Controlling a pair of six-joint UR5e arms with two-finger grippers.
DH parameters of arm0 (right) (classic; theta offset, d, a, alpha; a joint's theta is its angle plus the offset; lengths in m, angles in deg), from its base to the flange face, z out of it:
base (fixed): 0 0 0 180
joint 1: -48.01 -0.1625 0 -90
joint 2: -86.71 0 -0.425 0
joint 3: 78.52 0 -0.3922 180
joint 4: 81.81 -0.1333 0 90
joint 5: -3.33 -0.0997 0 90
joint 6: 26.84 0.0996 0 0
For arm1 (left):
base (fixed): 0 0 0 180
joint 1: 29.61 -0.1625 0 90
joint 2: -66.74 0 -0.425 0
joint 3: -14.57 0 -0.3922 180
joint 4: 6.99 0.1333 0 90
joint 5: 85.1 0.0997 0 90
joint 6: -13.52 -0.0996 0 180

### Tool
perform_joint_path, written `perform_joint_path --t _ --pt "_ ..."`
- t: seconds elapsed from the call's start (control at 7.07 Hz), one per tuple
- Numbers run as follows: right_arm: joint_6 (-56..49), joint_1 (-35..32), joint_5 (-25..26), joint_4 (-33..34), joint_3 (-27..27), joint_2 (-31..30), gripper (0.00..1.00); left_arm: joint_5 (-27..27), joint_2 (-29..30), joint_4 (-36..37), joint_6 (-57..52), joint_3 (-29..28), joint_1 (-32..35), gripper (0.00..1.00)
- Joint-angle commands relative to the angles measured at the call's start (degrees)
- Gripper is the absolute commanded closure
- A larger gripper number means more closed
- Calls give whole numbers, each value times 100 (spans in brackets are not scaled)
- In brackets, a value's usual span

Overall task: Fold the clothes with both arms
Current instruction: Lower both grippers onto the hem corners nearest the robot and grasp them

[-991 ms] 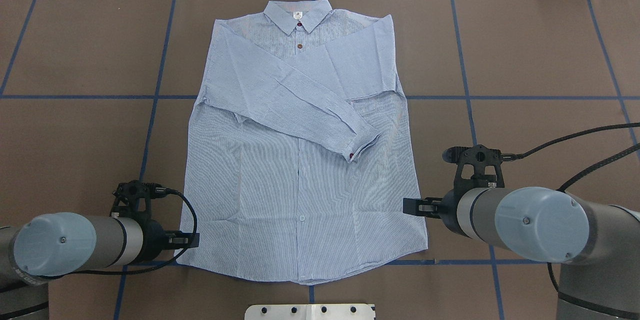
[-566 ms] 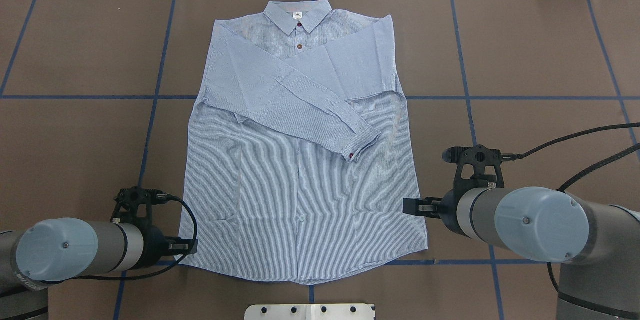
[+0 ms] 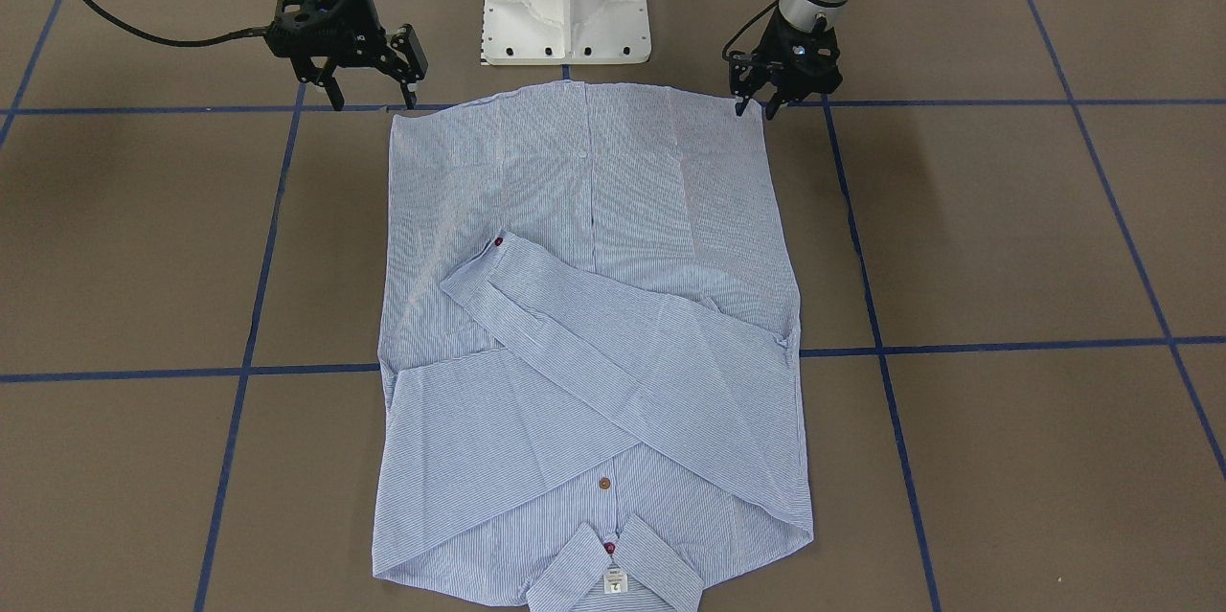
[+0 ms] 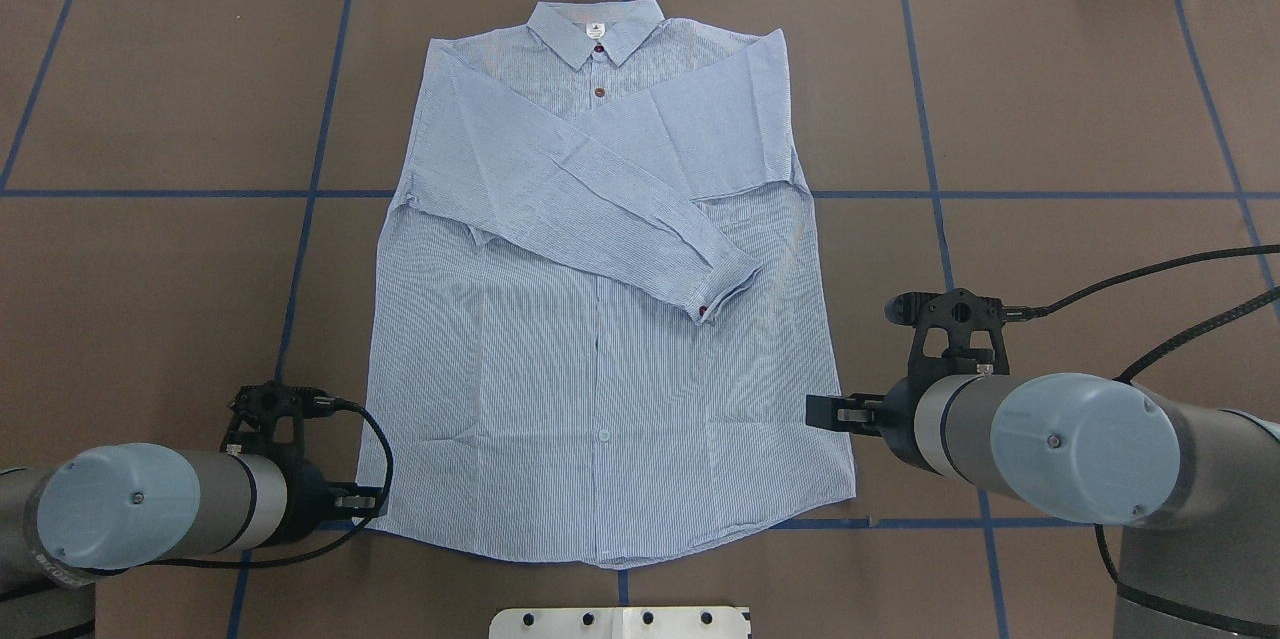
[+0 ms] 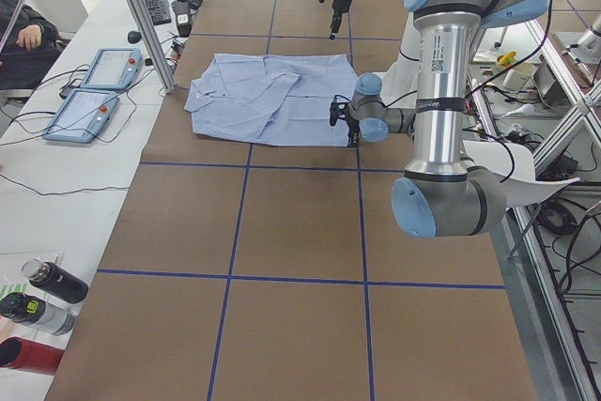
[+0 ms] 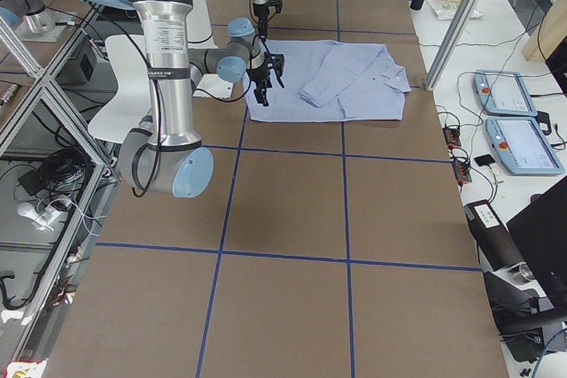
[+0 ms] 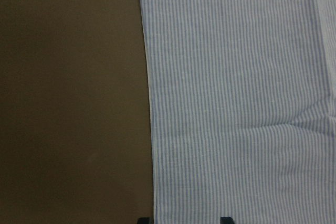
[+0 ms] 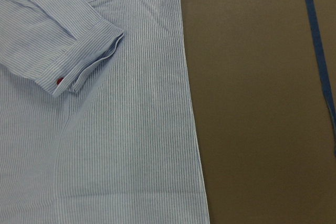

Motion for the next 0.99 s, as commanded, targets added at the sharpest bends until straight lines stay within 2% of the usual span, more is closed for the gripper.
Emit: perform_joint_path --t 0.0,0.14,0.28,0.42,0.57,0.71,0.85 --pt "0 0 -5 0 4 -9 0 -3 -17 6 9 0 -66 51" --pt "0 0 -5 0 4 -9 0 -11 -52 6 9 8 -66 56" --pt "0 0 -5 0 4 -26 0 -20 -53 6 61 9 -92 70" --pt "0 0 -5 0 12 -53 0 -20 -53 6 209 17 -127 92" --pt "0 0 -5 0 12 -61 0 -20 -53 -3 220 26 -145 100" --pt "-9 0 -14 -35 21 -131 0 -20 -53 -3 220 43 -145 100" --pt "-9 0 -14 -462 39 -393 0 -20 -53 6 220 70 -145 100"
